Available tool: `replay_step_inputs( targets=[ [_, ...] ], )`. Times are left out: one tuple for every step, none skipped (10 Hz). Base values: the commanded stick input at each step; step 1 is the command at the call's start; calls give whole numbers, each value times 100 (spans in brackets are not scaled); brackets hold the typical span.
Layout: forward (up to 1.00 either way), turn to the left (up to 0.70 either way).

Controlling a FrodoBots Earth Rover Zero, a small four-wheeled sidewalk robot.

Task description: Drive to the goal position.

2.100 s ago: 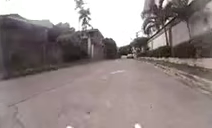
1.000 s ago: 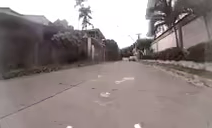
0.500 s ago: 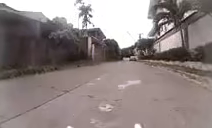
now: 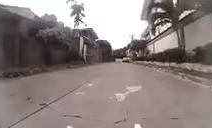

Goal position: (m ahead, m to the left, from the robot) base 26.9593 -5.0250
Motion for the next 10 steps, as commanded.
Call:
replay_step_inputs(
  targets=[
    [100, 2],
    [100, 2],
    [100, 2],
    [100, 2],
    [100, 2],
    [100, 2],
    [100, 2],
    [100, 2],
    [100, 2],
    [100, 2]
  ],
)
